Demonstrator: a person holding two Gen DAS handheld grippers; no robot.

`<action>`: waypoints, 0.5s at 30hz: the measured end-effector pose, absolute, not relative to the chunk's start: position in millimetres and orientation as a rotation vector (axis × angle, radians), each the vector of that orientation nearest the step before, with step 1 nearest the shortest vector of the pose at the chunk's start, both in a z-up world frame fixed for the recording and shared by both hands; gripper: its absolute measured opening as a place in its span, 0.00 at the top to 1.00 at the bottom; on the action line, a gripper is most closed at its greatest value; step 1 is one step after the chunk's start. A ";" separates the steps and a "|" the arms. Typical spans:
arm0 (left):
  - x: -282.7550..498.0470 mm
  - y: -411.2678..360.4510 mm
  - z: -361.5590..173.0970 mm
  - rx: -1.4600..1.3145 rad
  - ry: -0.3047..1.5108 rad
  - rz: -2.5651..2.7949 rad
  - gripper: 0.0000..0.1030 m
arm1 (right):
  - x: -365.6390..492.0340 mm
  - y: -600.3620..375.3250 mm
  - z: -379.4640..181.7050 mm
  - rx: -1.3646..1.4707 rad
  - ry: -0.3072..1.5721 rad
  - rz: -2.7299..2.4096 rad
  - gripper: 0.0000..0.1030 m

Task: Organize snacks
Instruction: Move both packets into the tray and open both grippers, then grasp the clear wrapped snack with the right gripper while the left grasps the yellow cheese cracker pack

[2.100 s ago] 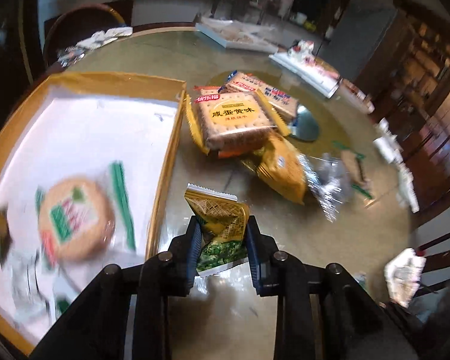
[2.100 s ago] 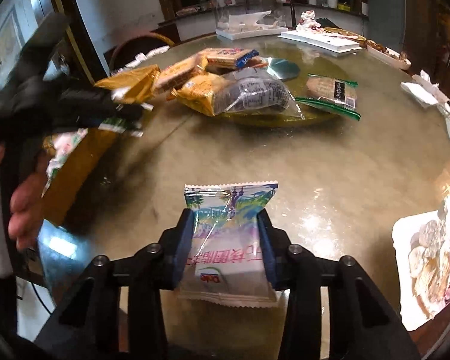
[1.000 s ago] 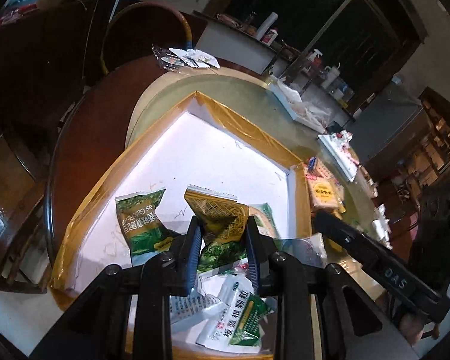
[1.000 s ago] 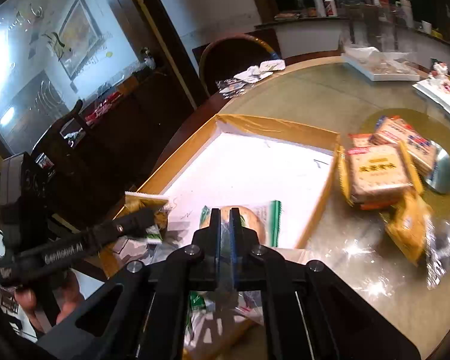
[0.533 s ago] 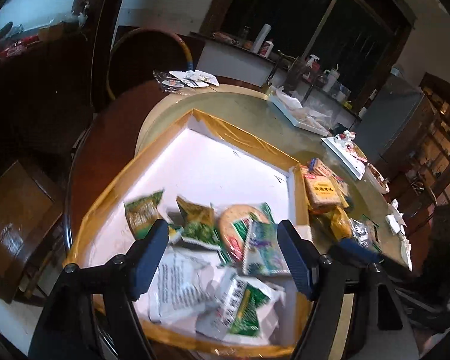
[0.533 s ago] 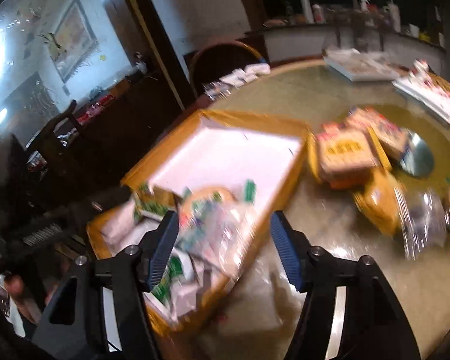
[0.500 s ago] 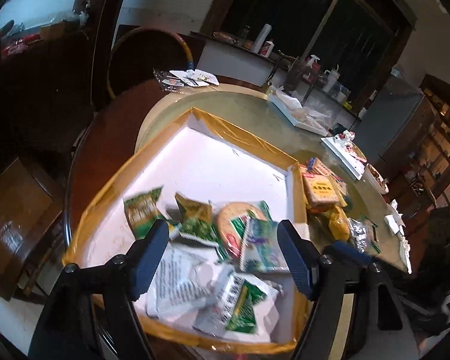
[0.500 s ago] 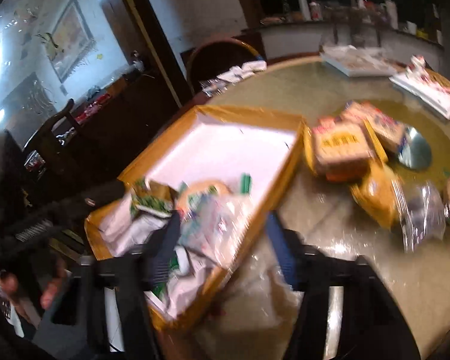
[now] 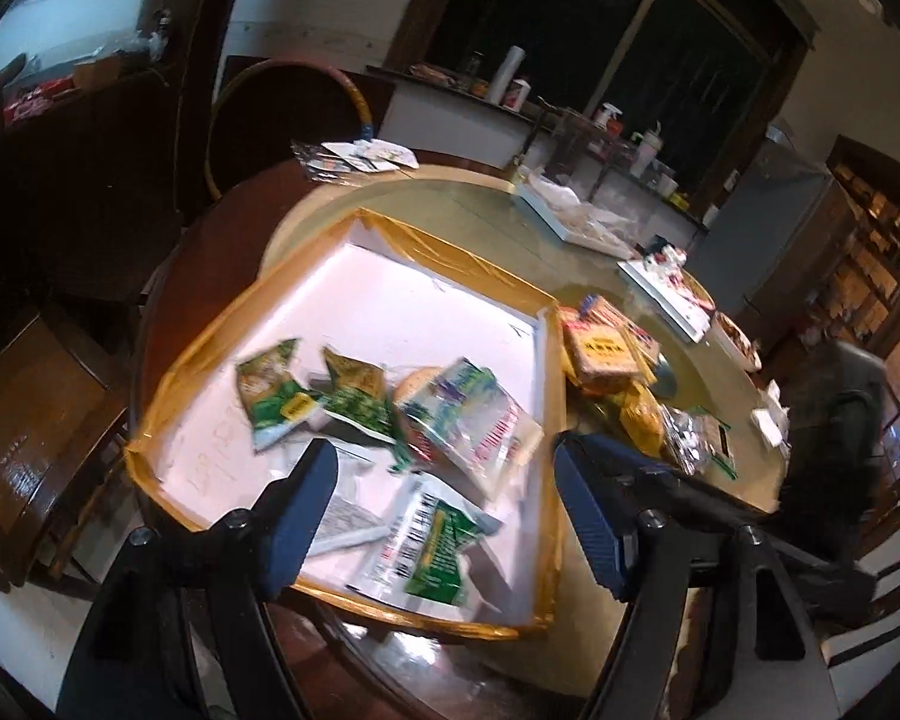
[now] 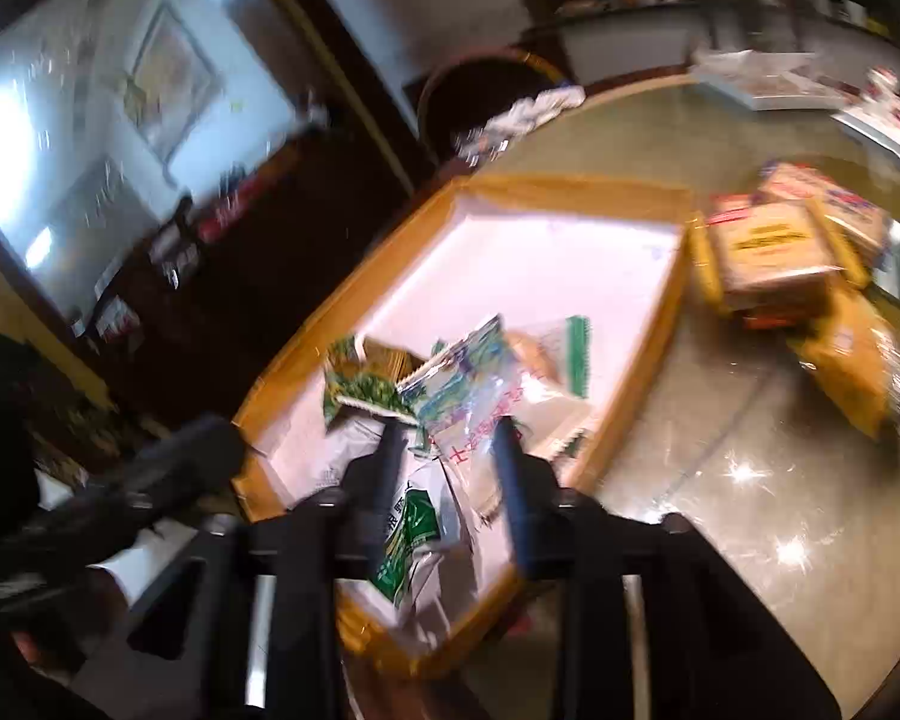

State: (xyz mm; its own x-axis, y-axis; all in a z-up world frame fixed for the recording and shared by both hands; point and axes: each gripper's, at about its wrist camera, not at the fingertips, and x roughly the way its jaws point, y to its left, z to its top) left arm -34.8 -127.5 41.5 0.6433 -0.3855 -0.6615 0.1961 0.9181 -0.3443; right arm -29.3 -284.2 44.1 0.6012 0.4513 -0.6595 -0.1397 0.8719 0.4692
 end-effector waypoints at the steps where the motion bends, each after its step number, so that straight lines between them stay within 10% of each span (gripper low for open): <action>1: -35.0 -132.4 40.7 -0.248 0.813 -0.347 0.28 | -37.3 -294.0 45.8 0.418 0.845 0.331 0.38; 15: -44.8 -205.7 32.4 -0.162 0.847 -0.480 0.27 | -70.9 -485.1 13.0 0.802 0.863 -0.121 0.30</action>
